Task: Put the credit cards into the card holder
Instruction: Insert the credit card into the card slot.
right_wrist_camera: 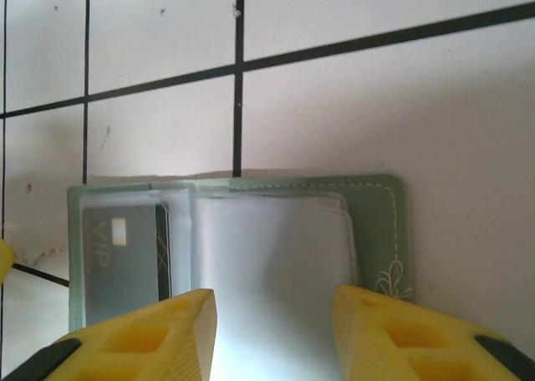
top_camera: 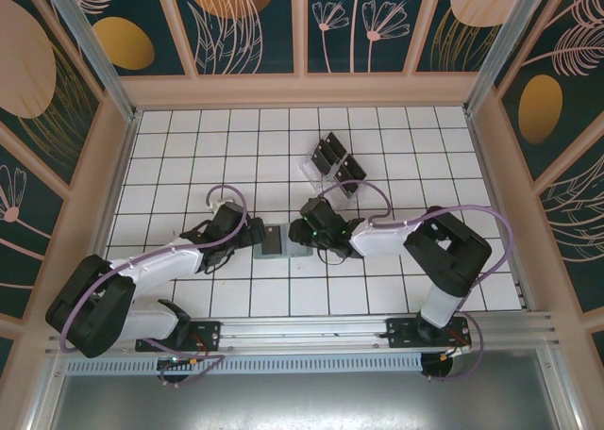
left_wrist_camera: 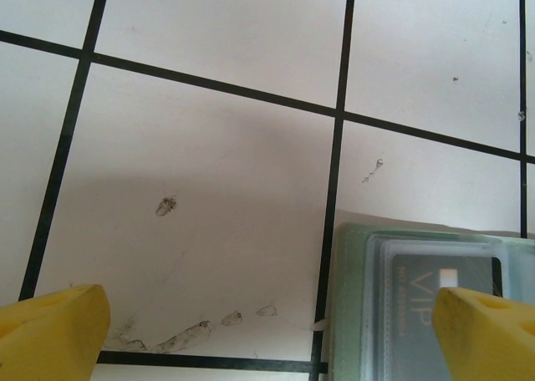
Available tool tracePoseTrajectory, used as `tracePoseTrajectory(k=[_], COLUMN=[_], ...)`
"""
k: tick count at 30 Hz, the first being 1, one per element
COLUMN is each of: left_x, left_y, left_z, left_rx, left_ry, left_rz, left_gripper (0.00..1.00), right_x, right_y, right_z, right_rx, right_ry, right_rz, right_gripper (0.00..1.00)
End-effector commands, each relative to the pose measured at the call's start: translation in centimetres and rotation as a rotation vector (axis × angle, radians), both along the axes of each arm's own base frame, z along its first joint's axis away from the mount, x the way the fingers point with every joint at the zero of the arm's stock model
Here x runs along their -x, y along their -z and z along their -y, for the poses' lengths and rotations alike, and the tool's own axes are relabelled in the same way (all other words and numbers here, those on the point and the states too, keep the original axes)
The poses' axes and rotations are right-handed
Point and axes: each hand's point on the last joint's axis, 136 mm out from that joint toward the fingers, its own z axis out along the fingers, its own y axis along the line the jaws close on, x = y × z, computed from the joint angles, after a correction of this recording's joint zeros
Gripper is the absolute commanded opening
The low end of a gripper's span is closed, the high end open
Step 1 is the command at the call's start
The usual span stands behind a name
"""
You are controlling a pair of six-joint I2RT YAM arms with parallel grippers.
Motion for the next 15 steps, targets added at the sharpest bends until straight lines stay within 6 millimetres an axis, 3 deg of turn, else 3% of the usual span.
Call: tracePoseTrajectory(k=[1,6,15], left_x=[-0.7,-1.2,-1.0], left_y=[-0.6,-0.8,-1.1], left_z=[0.4,0.8,0.4], left_rx=[0.0,0.001,-0.003], left_ry=[0.011,0.02,0.014], left_rz=[0.014,0.02,0.034], left_gripper=[0.99,0.99,0.99], right_x=[0.7,0.4,-0.1], right_y=[0.4,-0.9,-5.3], right_z=[1.7,1.2,-0.4], right_rx=[0.049,0.024,-0.056], right_ry=[0.044,0.026,-0.052], right_rz=[-0.012,0.012,0.113], right_gripper=[0.42,0.42,0.42])
